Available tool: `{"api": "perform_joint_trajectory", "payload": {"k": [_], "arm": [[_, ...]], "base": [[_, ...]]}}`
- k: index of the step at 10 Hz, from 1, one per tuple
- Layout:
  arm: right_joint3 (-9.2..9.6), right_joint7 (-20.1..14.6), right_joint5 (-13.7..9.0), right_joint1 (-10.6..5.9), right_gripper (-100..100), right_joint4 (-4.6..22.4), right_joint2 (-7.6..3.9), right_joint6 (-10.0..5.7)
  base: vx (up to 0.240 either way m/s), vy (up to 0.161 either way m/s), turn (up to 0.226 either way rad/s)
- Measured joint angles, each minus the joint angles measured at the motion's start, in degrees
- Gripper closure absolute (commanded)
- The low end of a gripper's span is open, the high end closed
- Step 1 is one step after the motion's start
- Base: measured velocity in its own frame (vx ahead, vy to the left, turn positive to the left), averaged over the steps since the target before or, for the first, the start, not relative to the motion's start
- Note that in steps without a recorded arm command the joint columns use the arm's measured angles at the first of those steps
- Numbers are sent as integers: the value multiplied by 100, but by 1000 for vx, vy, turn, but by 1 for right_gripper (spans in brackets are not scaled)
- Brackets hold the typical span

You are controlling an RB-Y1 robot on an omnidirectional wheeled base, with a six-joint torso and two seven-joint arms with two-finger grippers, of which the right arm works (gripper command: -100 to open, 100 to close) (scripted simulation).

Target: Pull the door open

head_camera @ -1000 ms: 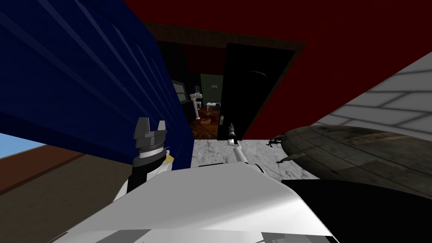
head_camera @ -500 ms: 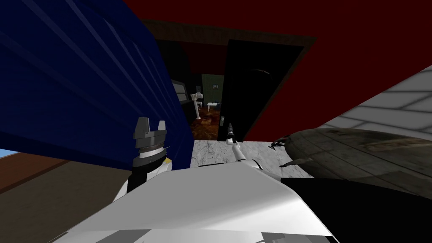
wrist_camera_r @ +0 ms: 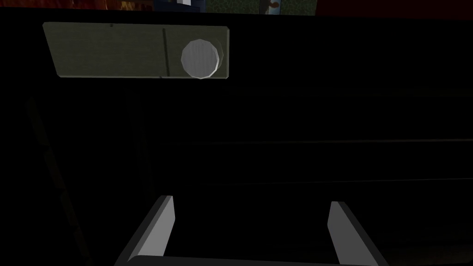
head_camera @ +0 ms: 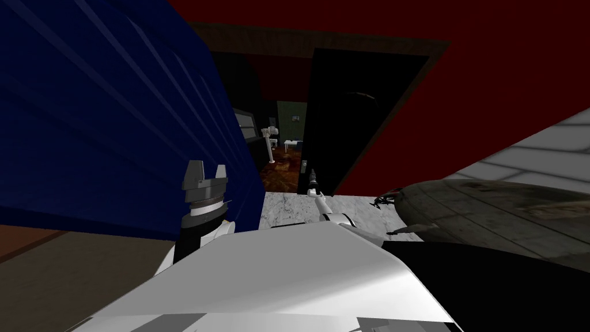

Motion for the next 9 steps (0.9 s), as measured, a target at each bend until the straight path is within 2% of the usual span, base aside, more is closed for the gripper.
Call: {"api": "perform_joint_trajectory", "payload": {"k": [2,4,5,8,9], "arm": [[-32,21,-31,-227,-100,381,2,-51],[-56,50,-60,-387,-100,670,27,-61],[-71,85,-71,-408,-100,689,60,-17],[-87,97,-96,-568,-100,988,68,-44],[-95,101,-106,-661,-100,1160,67,-73]], "base": [[70,-22,55],[80,-31,45],[38,-26,9],[41,-22,30],[55,-19,32]]}}
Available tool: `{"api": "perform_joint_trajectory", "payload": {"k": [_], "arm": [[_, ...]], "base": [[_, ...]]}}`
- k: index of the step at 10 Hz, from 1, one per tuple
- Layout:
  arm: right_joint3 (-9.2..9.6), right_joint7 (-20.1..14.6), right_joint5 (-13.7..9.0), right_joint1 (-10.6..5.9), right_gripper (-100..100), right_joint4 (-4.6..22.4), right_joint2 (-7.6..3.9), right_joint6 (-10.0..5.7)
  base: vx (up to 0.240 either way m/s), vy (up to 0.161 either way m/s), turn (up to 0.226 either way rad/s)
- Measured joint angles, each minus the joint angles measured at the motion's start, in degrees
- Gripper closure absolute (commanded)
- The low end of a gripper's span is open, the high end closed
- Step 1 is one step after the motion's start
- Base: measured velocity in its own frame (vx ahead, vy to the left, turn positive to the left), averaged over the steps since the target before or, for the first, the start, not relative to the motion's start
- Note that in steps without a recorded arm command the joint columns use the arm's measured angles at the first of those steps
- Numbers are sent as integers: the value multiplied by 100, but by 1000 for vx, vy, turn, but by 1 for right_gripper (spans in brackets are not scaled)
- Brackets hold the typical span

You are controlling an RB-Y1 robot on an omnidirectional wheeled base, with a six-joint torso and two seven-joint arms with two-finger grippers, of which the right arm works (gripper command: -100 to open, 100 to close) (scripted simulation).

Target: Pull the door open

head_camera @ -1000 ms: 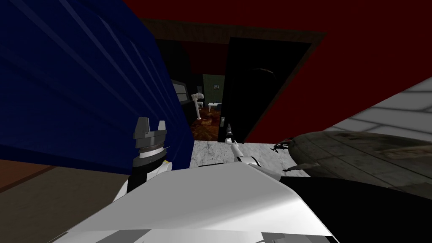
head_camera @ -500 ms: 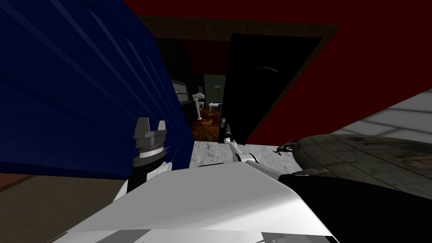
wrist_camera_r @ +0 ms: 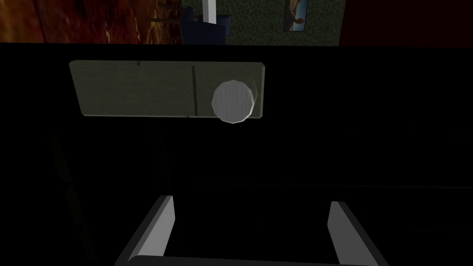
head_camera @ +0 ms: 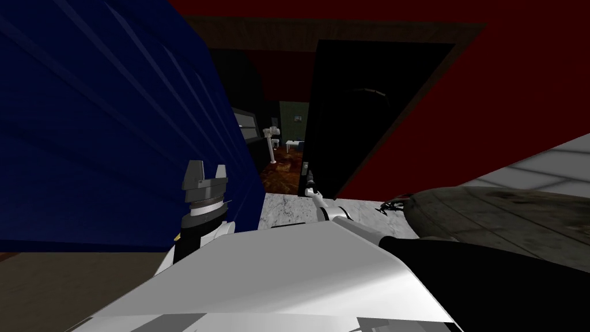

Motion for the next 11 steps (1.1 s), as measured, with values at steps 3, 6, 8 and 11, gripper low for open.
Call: {"api": "perform_joint_trajectory", "payload": {"k": [3,6,8,11], "arm": [[-30,47,-27,-120,-100,193,48,27],[-34,35,-40,-250,-100,438,35,-33],[-14,-168,-53,-259,-100,589,-235,-79],[-54,-216,-75,39,-100,-15,-350,219]], "base": [[52,-15,24],[41,-13,70],[165,-39,185],[119,-3,28]]}}
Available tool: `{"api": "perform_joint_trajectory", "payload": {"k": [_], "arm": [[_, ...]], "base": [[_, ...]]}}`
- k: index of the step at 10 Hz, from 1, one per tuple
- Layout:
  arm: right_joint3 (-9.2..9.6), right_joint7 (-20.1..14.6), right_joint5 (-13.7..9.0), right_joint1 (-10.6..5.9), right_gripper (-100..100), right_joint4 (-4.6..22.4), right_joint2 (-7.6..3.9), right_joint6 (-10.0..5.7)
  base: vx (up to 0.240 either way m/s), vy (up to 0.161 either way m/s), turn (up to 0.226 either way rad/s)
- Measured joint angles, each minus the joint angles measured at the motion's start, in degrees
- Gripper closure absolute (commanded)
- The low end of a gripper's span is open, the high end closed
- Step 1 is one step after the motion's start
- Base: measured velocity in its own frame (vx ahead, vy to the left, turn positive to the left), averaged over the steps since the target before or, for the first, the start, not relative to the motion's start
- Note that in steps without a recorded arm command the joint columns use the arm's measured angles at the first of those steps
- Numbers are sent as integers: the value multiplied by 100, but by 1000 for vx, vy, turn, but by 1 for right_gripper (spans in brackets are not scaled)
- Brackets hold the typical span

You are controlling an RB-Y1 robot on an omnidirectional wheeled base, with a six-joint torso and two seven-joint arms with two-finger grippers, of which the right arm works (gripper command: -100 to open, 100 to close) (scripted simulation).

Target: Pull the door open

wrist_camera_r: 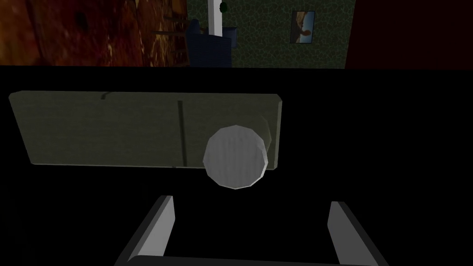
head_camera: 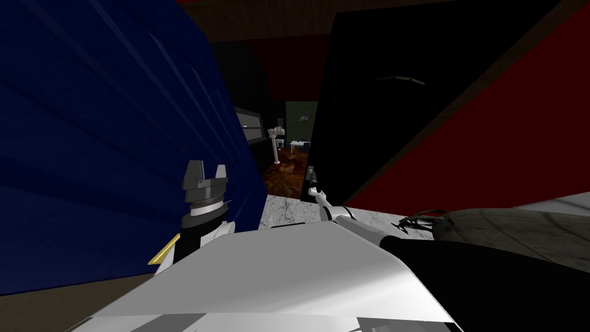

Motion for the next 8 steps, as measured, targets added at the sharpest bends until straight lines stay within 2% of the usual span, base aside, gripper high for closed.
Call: {"api": "perform_joint_trajectory", "payload": {"k": [2,3,4,6,7,8], "arm": [[19,-98,-3,-231,-100,496,-85,-241],[34,-196,-5,-305,-100,825,-184,-398],[20,-216,-13,-173,-100,613,-208,-301],[1,-260,-27,-40,-100,370,-302,-142],[-1,-264,-28,-35,100,349,-308,-121],[1,-262,-27,-45,100,358,-305,-135]], "base": [[59,3,47],[152,-4,53],[188,6,19],[158,26,13],[-12,-4,-2],[-31,-8,4]]}}
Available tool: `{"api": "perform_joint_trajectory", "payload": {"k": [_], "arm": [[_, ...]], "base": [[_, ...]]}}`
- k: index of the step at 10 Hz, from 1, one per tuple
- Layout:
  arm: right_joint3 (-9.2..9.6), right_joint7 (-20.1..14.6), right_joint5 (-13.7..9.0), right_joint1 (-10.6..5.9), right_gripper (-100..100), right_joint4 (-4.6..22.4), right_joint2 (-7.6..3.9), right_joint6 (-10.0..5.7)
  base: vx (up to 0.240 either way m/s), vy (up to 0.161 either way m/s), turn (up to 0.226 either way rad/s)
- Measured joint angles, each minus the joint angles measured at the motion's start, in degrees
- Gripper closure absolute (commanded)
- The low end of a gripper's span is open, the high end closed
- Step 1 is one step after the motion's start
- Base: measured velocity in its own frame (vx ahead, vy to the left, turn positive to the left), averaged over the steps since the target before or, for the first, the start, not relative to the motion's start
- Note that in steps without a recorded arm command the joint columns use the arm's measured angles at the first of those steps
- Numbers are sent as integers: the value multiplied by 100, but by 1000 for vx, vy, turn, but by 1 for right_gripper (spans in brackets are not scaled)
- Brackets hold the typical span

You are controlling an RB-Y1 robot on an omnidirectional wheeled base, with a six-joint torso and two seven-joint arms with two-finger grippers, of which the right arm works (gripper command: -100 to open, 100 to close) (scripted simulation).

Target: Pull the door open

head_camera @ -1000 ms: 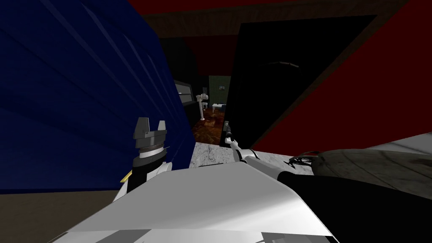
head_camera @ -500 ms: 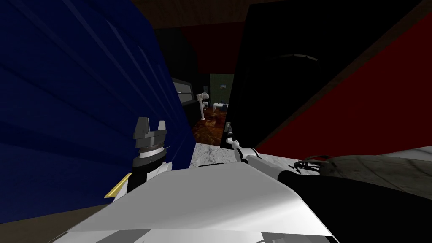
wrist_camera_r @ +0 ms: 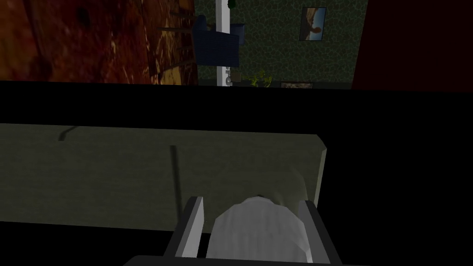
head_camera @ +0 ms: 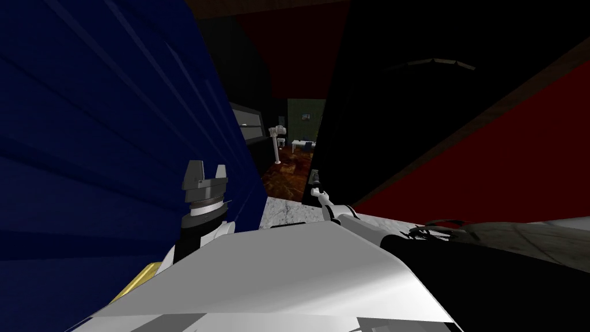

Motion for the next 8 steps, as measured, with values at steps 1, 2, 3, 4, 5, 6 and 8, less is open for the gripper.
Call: {"api": "perform_joint_trajectory", "payload": {"k": [1,2,3,4,5,6,8], "arm": [[-1,1,0,-12,100,-3,-5,-16],[3,5,3,-6,100,5,-1,-11],[6,7,4,1,100,12,6,-5],[8,8,5,8,100,18,12,0],[8,7,5,12,100,20,13,2],[34,-50,12,3,100,27,-49,-15],[104,-179,37,33,100,-39,-147,8]], "base": [[-30,-4,11],[-20,-1,4],[-11,1,-1],[0,0,0],[-110,-3,149],[-190,-39,151],[-212,-28,169]]}}
